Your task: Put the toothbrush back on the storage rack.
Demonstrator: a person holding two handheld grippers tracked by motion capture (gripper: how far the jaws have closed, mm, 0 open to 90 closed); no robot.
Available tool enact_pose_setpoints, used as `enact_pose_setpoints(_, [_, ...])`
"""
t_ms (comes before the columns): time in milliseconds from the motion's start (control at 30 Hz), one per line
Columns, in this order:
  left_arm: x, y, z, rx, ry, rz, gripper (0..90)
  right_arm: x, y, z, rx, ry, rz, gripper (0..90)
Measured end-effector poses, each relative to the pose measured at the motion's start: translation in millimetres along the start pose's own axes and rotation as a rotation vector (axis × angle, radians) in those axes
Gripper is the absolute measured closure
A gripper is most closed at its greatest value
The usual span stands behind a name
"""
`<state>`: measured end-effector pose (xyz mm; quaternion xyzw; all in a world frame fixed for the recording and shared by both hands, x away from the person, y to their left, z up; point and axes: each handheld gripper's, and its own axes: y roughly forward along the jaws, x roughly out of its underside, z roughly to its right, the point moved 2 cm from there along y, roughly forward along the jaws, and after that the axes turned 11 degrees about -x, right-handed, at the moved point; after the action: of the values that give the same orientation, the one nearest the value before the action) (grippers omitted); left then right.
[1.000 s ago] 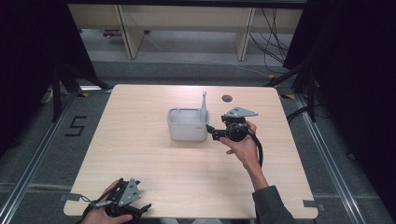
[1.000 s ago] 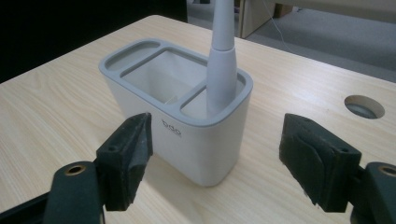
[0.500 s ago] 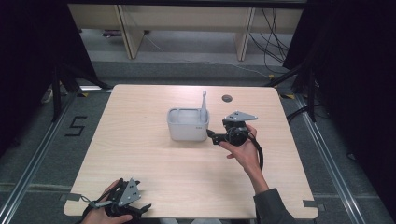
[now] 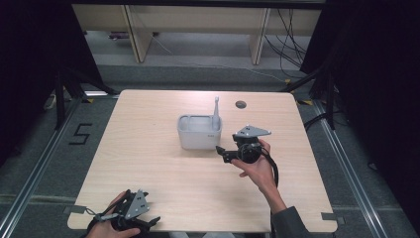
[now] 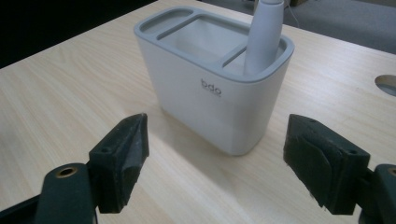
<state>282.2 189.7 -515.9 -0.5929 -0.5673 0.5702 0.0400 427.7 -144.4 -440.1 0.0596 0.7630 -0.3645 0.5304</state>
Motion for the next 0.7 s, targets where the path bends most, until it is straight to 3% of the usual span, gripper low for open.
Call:
enact_pose_setpoints(233, [0.0,-0.1,0.1,-0.001,-0.001,0.0,15.2,10.8,-1.8,-5.2,-0.013,-0.028,-0.035,22.9])
enact_pose_setpoints(333, [0.3,0.0,0.7,0.0,-0.012,-0.003,15.2,15.8,-3.3,-11.0,-0.014,0.013,-0.044,22.9])
enact_pose_setpoints(367, [0.2,-0.1,0.3,-0.001,-0.006,-0.002,15.3,16.2,-3.8,-9.5,-0.01,-0.015,-0.039,22.9])
enact_pose_setpoints(467, [0.0,-0.1,0.1,-0.001,-0.001,0.0,15.2,21.3,-4.8,-12.9,-0.024,0.0,-0.043,22.9])
enact_pose_setpoints(500, [0.0,-0.2,0.1,-0.002,-0.001,0.0,15.2,22.1,-5.8,-11.7,-0.015,-0.021,-0.047,23.0])
enact_pose_setpoints(533, [0.0,-0.4,0.0,-0.002,-0.001,0.0,15.2,24.4,-6.3,-14.1,-0.021,0.008,-0.052,23.0])
enact_pose_setpoints(600, [0.0,-0.4,-0.2,-0.002,-0.001,-0.001,15.2,28.3,-7.1,-16.0,-0.022,0.018,-0.059,23.0])
enact_pose_setpoints(667, [0.2,-0.1,0.3,-0.001,-0.008,-0.002,15.2,31.0,-7.2,-13.6,-0.017,-0.027,-0.053,23.0])
enact_pose_setpoints(700, [0.1,-0.1,0.0,-0.002,0.0,-0.001,15.3,32.9,-7.1,-15.0,-0.03,-0.013,-0.057,23.0])
